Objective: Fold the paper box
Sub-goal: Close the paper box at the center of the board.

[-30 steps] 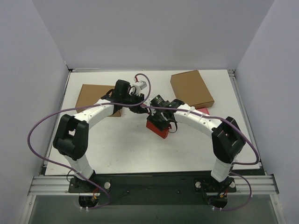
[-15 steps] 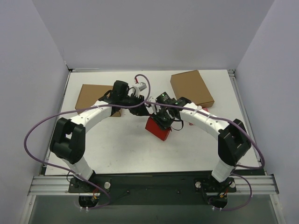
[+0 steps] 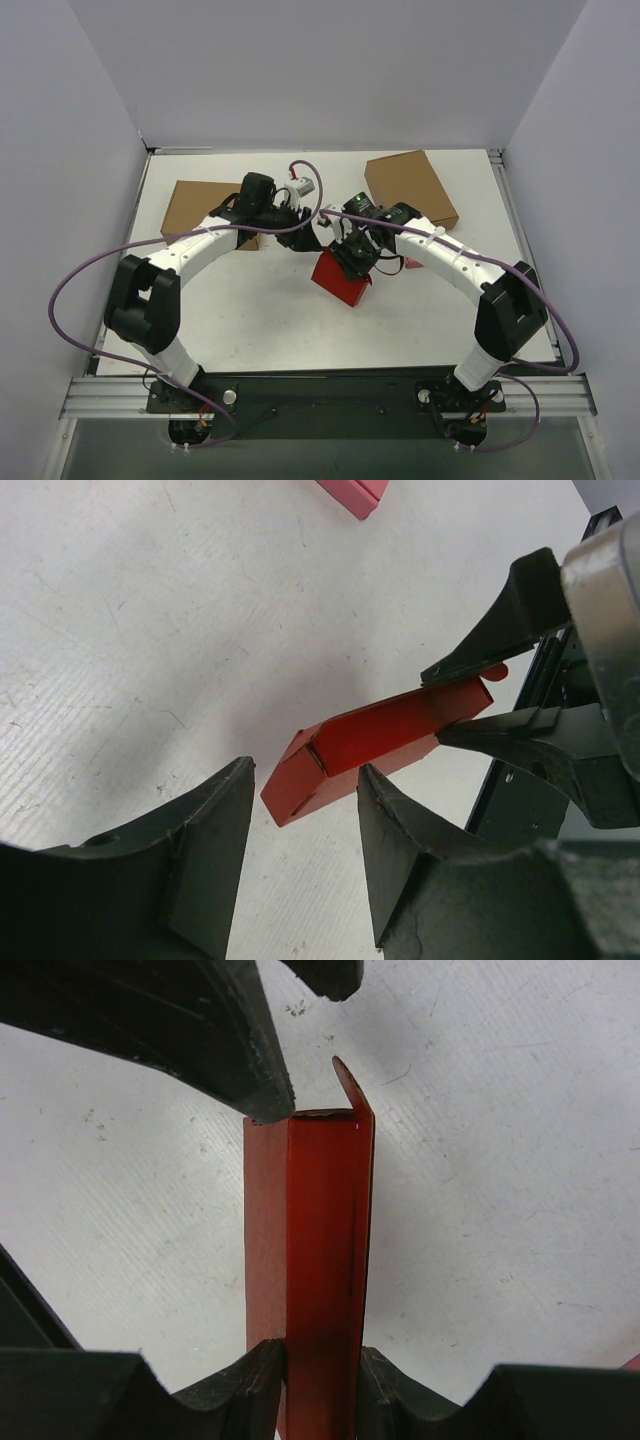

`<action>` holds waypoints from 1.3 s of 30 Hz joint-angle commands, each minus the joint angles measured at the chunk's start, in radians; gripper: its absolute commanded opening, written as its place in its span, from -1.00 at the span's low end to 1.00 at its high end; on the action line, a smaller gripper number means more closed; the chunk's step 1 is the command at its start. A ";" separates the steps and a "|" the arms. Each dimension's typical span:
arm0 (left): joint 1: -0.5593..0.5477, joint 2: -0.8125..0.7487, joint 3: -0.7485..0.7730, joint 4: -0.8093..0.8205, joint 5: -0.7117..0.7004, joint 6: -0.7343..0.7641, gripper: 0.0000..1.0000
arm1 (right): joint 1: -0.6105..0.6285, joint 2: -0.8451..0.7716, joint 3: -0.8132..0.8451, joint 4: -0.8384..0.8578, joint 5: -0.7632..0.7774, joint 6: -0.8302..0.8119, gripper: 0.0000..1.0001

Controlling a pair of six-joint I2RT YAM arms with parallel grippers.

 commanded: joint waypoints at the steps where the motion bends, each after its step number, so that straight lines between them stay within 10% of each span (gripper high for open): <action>1: -0.005 -0.039 0.010 0.070 0.023 0.039 0.10 | -0.002 -0.050 0.040 -0.059 -0.063 -0.009 -0.55; 12: -0.008 -0.006 0.010 0.092 0.222 0.033 -0.18 | -0.025 -0.058 0.077 -0.099 -0.145 0.008 -0.54; 39: -0.041 -0.013 0.022 0.039 0.055 0.086 -0.28 | -0.031 -0.027 0.100 -0.116 -0.153 0.000 -0.53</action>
